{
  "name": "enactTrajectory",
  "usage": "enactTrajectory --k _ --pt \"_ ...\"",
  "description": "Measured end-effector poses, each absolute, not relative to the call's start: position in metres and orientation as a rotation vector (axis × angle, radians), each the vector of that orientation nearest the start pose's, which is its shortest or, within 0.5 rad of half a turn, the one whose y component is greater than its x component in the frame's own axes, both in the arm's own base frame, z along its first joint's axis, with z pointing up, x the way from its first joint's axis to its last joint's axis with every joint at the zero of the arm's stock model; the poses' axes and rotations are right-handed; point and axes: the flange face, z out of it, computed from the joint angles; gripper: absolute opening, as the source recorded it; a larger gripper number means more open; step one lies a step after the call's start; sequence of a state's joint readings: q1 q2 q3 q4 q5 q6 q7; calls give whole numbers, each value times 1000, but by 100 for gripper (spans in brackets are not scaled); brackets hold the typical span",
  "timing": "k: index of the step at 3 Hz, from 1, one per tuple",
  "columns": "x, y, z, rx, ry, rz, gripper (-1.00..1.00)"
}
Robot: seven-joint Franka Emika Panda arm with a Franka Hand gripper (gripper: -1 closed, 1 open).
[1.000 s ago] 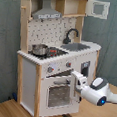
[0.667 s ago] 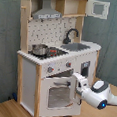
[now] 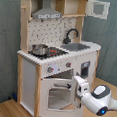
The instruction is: Play with the kitchen
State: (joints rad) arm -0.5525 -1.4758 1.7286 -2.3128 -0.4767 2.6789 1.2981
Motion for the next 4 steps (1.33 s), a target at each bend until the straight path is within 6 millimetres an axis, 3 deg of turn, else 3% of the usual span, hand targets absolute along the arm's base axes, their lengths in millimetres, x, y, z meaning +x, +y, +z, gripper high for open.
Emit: enactTrajectory --k 1,2,3,4 --pt "221 496 238 1673 580 1707 -100" --pt "221 497 239 1672 579 1708 100" --pt "208 527 244 1644 647 1716 100" --pt "200 548 262 1589 688 1704 100"
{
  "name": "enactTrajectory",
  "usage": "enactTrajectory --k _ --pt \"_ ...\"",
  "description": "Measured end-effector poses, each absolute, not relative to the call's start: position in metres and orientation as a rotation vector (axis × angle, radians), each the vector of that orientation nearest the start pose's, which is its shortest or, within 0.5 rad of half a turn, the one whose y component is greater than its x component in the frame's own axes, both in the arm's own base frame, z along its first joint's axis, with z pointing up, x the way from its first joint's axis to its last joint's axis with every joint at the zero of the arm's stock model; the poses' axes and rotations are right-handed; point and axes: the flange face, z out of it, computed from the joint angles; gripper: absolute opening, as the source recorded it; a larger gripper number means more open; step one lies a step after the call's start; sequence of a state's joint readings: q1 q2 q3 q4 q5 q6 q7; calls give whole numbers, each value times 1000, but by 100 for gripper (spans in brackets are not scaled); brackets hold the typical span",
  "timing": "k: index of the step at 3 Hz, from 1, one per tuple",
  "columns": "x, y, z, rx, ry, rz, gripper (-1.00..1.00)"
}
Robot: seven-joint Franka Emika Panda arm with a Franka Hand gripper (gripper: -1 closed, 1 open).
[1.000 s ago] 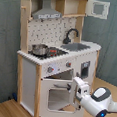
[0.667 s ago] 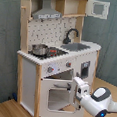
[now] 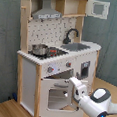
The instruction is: Play with the kitchen
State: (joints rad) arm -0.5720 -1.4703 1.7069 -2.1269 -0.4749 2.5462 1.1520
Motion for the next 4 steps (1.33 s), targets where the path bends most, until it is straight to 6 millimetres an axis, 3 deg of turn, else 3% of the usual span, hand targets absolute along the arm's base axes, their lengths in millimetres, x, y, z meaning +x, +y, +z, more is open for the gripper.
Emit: enactTrajectory --k 4 --pt "192 580 356 1351 857 1550 100"
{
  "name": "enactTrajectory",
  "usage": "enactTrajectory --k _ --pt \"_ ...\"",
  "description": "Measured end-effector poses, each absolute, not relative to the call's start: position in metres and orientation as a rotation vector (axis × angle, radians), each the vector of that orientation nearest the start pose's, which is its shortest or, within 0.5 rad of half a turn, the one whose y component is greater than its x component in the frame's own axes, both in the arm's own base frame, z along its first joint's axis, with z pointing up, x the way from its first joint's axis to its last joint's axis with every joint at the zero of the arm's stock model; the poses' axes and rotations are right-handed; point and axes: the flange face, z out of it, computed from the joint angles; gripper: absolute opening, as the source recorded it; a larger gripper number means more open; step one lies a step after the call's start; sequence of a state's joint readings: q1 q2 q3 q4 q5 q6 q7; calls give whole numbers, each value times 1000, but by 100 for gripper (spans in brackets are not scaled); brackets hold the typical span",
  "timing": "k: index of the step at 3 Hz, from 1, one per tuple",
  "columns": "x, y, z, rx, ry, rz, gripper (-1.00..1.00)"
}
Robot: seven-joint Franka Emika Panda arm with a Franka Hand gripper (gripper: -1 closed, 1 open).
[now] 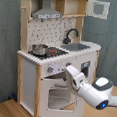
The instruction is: Play with the kitchen
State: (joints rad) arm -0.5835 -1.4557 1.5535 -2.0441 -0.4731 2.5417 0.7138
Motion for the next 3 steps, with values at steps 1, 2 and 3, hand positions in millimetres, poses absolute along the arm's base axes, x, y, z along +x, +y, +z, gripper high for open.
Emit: enactTrajectory --k 1,2,3 --pt "187 582 387 1295 876 1518 100" --pt "183 581 417 1249 893 1478 100" --pt "183 575 444 1221 903 1418 100"
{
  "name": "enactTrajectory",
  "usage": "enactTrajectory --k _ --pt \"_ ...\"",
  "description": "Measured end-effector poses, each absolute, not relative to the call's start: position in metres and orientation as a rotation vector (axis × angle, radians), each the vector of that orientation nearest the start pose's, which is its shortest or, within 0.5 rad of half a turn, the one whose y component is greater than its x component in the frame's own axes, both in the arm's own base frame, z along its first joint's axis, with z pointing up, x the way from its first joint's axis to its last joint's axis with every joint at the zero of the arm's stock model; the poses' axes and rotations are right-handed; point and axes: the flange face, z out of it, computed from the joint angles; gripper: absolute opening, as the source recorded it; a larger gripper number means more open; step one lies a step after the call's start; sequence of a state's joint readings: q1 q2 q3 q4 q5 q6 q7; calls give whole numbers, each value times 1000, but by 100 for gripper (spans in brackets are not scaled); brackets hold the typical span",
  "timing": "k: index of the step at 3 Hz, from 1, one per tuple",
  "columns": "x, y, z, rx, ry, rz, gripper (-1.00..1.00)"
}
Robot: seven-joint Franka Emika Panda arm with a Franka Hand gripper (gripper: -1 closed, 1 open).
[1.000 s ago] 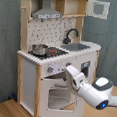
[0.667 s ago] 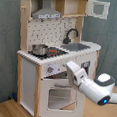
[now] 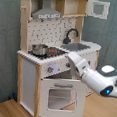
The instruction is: Play with the kitchen
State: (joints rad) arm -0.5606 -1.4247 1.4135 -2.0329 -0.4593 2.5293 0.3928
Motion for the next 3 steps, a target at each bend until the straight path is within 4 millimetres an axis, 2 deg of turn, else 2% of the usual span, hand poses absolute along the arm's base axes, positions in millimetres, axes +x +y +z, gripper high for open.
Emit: enactTrajectory --k 3 --pt "198 531 517 1235 863 1181 100"
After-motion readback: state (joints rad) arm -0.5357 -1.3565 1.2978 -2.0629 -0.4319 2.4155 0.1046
